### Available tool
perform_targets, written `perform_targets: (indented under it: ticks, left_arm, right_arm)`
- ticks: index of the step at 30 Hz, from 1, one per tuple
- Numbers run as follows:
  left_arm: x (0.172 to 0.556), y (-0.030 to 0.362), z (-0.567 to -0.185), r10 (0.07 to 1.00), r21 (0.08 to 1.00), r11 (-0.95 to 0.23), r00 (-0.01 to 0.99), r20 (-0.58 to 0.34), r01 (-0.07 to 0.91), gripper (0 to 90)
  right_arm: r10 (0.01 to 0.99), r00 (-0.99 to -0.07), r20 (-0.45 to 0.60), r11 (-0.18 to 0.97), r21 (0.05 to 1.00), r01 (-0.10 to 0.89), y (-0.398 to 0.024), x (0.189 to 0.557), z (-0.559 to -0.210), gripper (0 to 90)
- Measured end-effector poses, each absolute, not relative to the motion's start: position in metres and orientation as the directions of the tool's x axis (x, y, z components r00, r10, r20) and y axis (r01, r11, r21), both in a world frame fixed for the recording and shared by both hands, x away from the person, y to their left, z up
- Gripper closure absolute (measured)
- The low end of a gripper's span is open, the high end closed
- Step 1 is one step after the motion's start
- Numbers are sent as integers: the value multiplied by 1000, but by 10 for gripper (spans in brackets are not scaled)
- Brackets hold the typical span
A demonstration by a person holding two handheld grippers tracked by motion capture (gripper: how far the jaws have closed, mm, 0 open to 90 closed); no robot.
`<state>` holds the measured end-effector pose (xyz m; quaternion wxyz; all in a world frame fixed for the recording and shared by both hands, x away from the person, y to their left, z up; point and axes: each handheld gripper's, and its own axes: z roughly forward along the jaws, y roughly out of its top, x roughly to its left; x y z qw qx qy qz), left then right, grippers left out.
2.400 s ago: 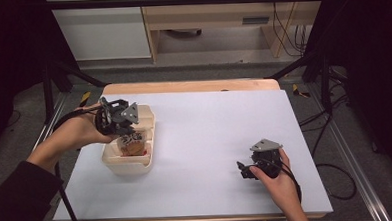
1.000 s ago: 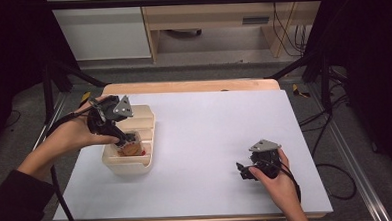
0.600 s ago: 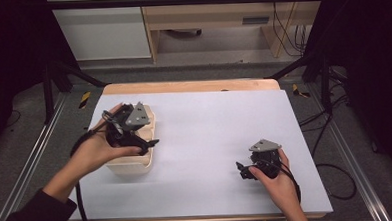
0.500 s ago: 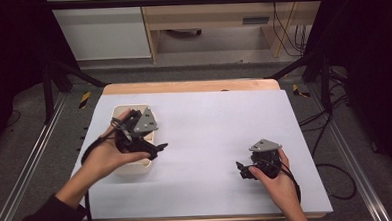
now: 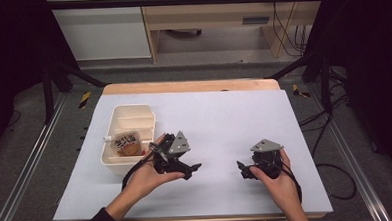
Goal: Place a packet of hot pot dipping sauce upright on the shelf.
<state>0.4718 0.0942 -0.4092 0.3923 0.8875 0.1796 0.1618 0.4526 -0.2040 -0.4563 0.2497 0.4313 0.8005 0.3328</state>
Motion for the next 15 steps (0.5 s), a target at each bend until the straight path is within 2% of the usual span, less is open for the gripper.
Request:
perform_targets:
  ticks: [7, 15]
  left_arm:
    - [470, 84, -436, 485, 776, -579, 871, 82, 249, 74]
    - [470, 83, -453, 508, 756, -597, 856, 98, 268, 61]
  right_arm:
    - [859, -500, -113, 405, 747, 527, -205, 453, -456, 63]
    - [857, -502, -116, 408, 748, 524, -204, 453, -456, 63]
